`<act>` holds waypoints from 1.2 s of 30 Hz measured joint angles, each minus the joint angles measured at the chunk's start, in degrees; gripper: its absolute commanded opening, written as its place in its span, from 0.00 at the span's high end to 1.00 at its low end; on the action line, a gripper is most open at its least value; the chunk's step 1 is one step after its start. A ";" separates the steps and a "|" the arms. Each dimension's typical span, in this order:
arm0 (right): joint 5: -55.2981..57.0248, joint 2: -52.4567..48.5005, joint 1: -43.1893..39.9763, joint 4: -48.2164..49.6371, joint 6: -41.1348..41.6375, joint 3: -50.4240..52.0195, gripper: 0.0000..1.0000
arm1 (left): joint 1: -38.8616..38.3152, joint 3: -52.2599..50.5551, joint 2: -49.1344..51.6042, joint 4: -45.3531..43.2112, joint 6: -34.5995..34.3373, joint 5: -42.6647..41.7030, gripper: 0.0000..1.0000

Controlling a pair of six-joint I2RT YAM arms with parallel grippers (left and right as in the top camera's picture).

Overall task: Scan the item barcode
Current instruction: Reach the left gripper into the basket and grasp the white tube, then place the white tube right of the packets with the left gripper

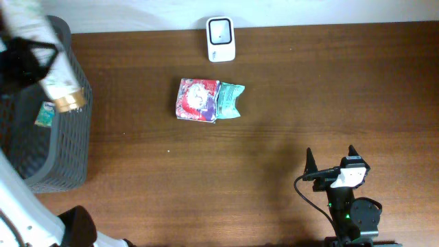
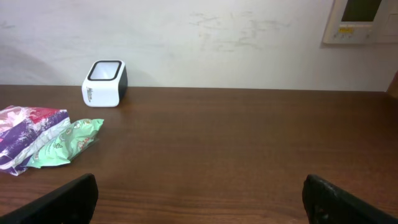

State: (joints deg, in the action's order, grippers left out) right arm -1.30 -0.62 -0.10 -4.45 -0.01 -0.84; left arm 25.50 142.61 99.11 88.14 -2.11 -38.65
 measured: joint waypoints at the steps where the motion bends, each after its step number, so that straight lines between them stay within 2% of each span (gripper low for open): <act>1: 0.00 0.00 0.00 0.00 0.00 0.00 0.01 | -3.50 0.00 0.00 0.02 0.33 0.42 0.93; 7: 0.00 0.00 0.00 0.00 -0.02 0.00 0.01 | -22.51 0.02 1.46 2.27 0.81 11.08 0.92; 12: 0.00 0.00 0.00 0.00 -0.02 0.00 0.01 | -32.81 0.02 8.92 4.00 0.76 13.57 0.92; 16: 0.00 0.00 0.00 0.00 -0.04 0.00 0.01 | -39.58 0.00 16.87 3.08 -2.19 14.29 0.93; 22: 0.00 0.00 0.00 0.00 -0.02 0.00 0.01 | -48.28 0.00 26.69 -8.15 -10.56 15.17 0.89; 26: 0.00 0.00 0.00 0.00 0.00 0.00 0.01 | -53.48 0.00 32.57 -13.55 -18.34 19.98 0.88; 29: -0.02 0.00 0.00 0.00 -0.04 0.00 0.02 | -56.59 0.00 36.96 -19.08 -20.28 21.68 0.88; 36: 0.00 0.00 0.00 0.00 -0.02 0.00 0.01 | -61.55 0.00 46.14 -24.22 -24.59 24.30 0.85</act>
State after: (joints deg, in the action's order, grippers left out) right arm -1.30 -0.62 -0.10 -4.45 -0.03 -0.84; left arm -36.05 142.61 145.25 63.92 -26.70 -14.35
